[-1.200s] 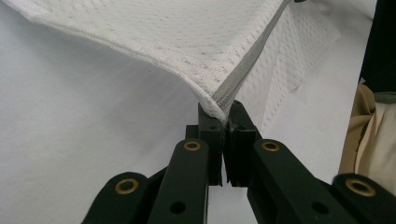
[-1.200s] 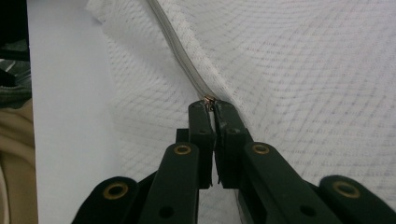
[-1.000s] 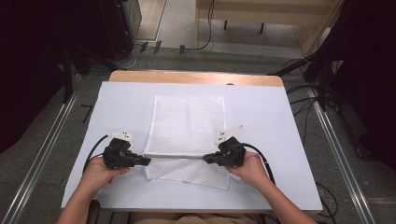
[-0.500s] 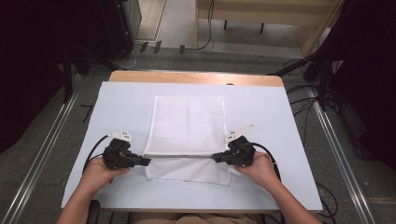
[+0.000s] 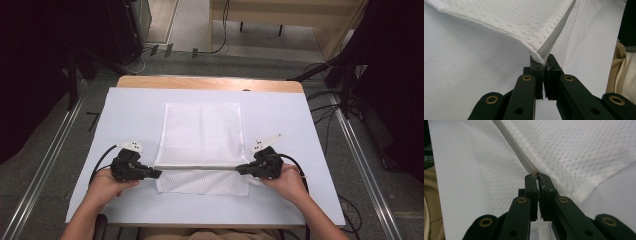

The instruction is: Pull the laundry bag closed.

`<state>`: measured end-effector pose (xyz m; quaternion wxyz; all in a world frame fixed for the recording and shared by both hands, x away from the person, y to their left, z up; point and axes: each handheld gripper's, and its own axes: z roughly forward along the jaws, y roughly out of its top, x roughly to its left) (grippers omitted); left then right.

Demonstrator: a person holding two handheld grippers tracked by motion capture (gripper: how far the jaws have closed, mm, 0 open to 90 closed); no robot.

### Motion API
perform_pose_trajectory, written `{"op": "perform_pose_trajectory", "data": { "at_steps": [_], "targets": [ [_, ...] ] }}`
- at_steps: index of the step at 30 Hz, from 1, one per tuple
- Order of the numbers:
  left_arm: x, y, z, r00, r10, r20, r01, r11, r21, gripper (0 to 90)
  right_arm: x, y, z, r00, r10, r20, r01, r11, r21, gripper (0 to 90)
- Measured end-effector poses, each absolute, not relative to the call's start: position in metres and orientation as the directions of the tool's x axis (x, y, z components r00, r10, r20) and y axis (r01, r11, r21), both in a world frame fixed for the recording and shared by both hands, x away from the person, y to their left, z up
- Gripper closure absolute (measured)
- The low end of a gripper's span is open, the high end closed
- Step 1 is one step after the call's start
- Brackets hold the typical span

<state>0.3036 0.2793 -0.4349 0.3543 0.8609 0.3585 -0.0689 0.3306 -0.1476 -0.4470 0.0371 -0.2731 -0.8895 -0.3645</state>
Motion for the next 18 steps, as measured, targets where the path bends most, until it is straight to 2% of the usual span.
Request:
{"op": "perform_pose_trajectory", "data": {
  "at_steps": [14, 18],
  "targets": [
    [0.3048, 0.2777, -0.4372, 0.724, 0.568, -0.391, 0.679, -0.491, 0.545, 87.3, 0.3305, -0.1541, -0.4472, -0.835, 0.471, 0.283, 0.535, 0.579, 0.615, 88.2],
    [0.306, 0.2776, -0.4382, 0.714, 0.576, -0.398, 0.69, -0.481, 0.541, 78.4, 0.3301, -0.1504, -0.448, -0.833, 0.473, 0.286, 0.539, 0.58, 0.611, 87.9]
  ]
}}
